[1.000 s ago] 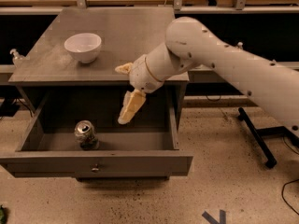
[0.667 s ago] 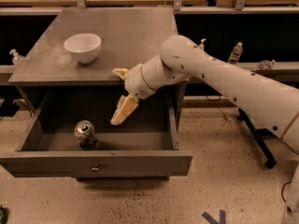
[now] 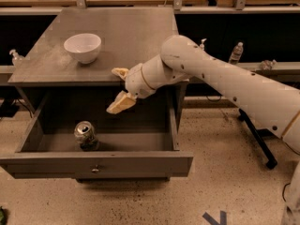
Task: Pick 7up can from top drawer and place on counter
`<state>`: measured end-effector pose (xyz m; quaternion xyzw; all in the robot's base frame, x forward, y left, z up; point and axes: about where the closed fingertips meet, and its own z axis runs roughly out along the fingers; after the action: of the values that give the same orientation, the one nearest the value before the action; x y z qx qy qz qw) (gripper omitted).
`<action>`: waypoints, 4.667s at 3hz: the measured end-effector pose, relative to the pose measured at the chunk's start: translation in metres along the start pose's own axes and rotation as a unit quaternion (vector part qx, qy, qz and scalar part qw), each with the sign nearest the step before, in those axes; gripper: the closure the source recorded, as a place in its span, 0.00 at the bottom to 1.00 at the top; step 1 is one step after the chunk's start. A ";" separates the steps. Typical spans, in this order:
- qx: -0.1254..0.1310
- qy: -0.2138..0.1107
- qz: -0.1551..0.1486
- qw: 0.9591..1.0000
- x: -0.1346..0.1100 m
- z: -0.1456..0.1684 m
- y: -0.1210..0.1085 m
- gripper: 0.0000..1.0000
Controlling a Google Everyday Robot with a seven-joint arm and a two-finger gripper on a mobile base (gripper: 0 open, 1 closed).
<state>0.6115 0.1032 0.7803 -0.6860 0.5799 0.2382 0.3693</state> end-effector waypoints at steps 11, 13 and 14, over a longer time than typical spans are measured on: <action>-0.013 -0.109 -0.019 0.994 -0.058 0.070 0.014 0.37; -0.023 -0.100 0.062 0.993 -0.019 0.100 0.058 0.38; -0.023 -0.092 0.083 0.992 -0.005 0.110 0.064 0.38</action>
Offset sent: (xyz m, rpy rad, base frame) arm 0.0059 -0.0265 0.0472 0.2195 -0.2135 -0.1129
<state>0.5589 0.1887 0.7021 -0.6190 0.5929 0.3435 0.3839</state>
